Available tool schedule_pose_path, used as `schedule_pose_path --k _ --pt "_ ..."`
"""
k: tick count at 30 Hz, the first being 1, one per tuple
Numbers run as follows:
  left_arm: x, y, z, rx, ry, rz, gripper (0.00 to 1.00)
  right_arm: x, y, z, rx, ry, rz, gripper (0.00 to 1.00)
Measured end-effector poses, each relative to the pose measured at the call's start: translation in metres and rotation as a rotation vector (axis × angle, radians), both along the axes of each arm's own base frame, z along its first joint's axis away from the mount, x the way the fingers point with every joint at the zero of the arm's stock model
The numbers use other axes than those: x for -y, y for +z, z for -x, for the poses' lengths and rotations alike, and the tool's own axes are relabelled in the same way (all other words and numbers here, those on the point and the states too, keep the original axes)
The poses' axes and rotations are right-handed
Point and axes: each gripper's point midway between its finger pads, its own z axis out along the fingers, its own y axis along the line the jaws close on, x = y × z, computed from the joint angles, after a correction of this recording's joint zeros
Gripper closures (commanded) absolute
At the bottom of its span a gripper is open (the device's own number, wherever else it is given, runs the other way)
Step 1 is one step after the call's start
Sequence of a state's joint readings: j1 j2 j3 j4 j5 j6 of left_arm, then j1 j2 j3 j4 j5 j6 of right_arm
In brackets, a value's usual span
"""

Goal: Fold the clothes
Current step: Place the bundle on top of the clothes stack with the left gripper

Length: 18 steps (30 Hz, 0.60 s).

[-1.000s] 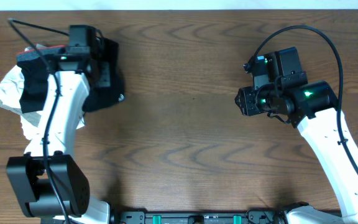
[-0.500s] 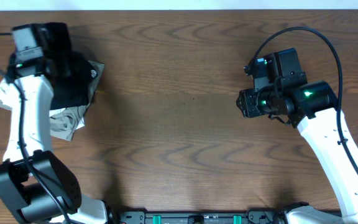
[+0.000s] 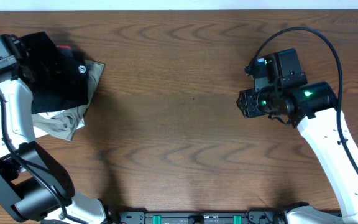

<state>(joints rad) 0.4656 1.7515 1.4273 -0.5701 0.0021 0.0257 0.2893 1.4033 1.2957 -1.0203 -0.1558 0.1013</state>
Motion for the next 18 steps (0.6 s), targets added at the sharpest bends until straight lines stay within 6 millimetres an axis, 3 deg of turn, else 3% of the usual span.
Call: schedule_pose_path --k 2,3,4,5,6,8,18 --pt "-0.006 -0.001 0.003 0.0 0.015 0.003 0.93 0.0 0.0 0.0 0.0 0.0 0.0 0.52" --pt "-0.009 -0.002 0.004 0.0 0.022 0.005 0.86 0.0 0.0 0.0 0.0 0.0 0.0 0.51" --pt "-0.013 -0.003 0.006 -0.001 0.031 0.009 0.55 0.0 0.0 0.0 0.0 0.0 0.0 0.51" --pt "-0.015 -0.004 0.007 -0.004 0.034 0.008 0.3 0.0 0.0 0.0 0.0 0.0 0.0 0.51" --pt "-0.018 -0.006 0.009 -0.008 0.045 0.009 0.18 0.0 0.0 0.0 0.0 0.0 0.0 0.52" --pt "-0.024 -0.009 0.012 -0.018 0.06 0.007 0.01 0.0 0.0 0.0 0.0 -0.001 0.001 0.51" --pt "-0.034 -0.014 0.021 -0.009 0.151 0.052 0.02 0.003 -0.001 0.0 0.0 -0.007 0.014 0.51"
